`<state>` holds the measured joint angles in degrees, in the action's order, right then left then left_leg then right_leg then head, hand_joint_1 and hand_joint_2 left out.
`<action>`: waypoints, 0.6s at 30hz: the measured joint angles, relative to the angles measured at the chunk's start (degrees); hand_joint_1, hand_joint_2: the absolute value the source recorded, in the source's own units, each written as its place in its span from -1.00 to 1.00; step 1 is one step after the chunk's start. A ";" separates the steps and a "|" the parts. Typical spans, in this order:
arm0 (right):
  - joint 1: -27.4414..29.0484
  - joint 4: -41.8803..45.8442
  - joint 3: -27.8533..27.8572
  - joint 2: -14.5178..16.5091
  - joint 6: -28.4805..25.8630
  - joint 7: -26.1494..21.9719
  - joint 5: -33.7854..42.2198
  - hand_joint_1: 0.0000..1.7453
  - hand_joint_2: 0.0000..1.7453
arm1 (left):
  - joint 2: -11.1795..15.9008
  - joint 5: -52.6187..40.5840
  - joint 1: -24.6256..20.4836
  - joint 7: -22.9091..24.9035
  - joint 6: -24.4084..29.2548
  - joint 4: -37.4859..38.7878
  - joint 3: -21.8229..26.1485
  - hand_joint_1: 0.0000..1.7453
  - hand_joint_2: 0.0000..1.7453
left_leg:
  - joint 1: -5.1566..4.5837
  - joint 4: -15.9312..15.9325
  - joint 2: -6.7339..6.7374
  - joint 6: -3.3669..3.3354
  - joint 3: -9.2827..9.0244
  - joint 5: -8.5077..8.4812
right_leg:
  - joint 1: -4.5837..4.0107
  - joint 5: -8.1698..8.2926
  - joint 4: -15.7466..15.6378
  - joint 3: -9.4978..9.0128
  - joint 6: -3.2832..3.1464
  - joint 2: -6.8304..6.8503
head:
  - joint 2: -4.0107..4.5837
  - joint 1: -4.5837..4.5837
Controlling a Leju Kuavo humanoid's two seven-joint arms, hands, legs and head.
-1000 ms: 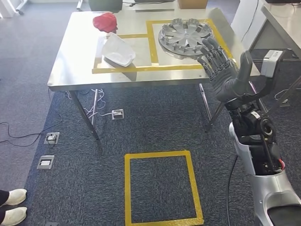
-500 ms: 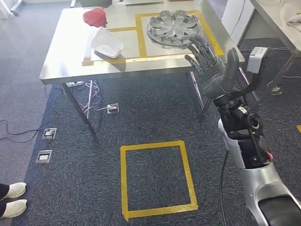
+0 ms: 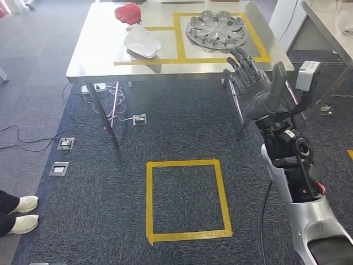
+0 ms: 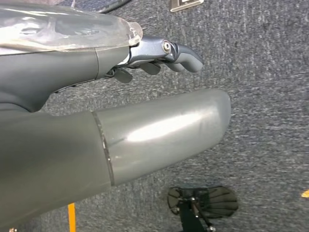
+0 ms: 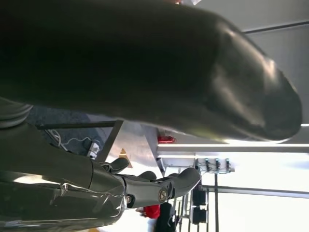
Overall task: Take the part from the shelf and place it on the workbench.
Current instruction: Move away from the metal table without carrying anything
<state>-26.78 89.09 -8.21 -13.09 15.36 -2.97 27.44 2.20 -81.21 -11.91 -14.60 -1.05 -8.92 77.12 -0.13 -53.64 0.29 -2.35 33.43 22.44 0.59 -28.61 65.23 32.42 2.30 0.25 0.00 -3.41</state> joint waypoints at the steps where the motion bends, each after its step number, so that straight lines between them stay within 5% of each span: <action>1: 0.07 0.02 0.07 0.00 0.03 -0.05 0.02 -1.00 -1.00 | -0.05 -0.01 0.00 0.04 0.00 0.00 0.00 -1.00 -1.00 | -0.12 -0.09 -0.01 0.19 0.32 -0.33 | -0.18 0.80 -4.73 -3.20 -0.42 0.00 | 0.00 -0.23; 3: 0.19 0.15 0.24 0.00 0.07 -0.13 0.04 -1.00 -1.00 | -0.14 -0.01 -0.02 0.12 0.01 0.00 0.01 -1.00 -1.00 | -0.17 -0.18 0.04 0.74 0.70 -1.06 | -0.55 0.85 -11.65 -7.34 -1.13 -0.02 | 0.00 -0.39; 6: 0.63 0.28 0.37 0.00 0.11 0.10 0.15 -1.00 -1.00 | -0.19 -0.02 0.04 0.15 0.04 0.00 0.02 -1.00 -1.00 | -0.04 -0.21 0.09 1.74 1.05 -1.82 | -0.66 1.34 -13.47 -7.43 -2.04 0.06 | 0.00 -0.32; 8: 0.83 0.34 0.38 0.00 0.13 0.35 0.26 -1.00 -1.00 | -0.17 -0.03 0.09 0.16 0.13 0.00 0.02 -1.00 -1.00 | 0.05 -3.08 -0.02 2.36 2.49 1.26 | -0.28 2.55 -13.87 -6.42 -2.87 0.21 | 0.00 0.10; 11: 1.22 0.56 0.44 0.00 0.14 0.68 0.31 -1.00 -1.00 | -0.08 -0.07 0.13 0.17 0.35 0.00 0.02 -1.00 -1.00 | 0.57 -14.50 -0.06 3.26 6.41 9.10 | -0.12 4.21 -13.92 -4.07 -3.36 0.21 | 0.00 1.33; 13: 1.72 0.66 0.50 0.00 0.14 0.90 0.34 -1.00 -1.00 | -0.11 -0.15 0.14 0.17 0.44 0.00 0.02 -1.00 -1.00 | 0.96 -18.67 -0.05 3.71 6.81 8.51 | -0.07 5.19 -13.79 -2.63 -3.14 0.20 | 0.00 1.85; 14: 1.98 0.68 0.58 0.00 0.15 1.02 0.36 -1.00 -1.00 | -0.13 -0.20 0.14 0.17 0.50 0.00 0.02 -1.00 -1.00 | 1.14 -17.59 -0.04 3.84 5.46 6.59 | 0.00 5.60 -13.64 -2.00 -2.94 0.19 | 0.00 1.99; 16: 2.30 0.87 0.83 -0.01 0.17 1.22 0.36 -1.00 -1.00 | -0.15 -0.28 0.10 0.17 0.69 0.00 0.01 -1.00 -1.00 | 1.43 -9.97 -0.06 4.02 -0.02 3.77 | 0.08 6.13 -13.14 -1.02 -2.41 0.19 | 0.00 2.15; 18: 2.30 1.23 1.10 -0.03 0.23 1.28 0.37 -1.00 -1.00 | -0.16 -0.37 -0.01 0.17 0.84 0.00 0.00 -1.00 -1.00 | 1.35 -2.17 -0.28 3.69 -4.91 4.34 | -0.03 6.50 -12.56 -0.43 -1.76 0.16 | 0.00 2.23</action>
<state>-24.49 90.32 -7.11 -13.12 15.59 -1.69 27.81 2.03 -81.58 -11.92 -14.43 -0.21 -8.92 77.12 1.23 -55.81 0.01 1.35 28.52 26.78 0.56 -22.12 52.67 32.00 0.53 0.41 0.00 -1.18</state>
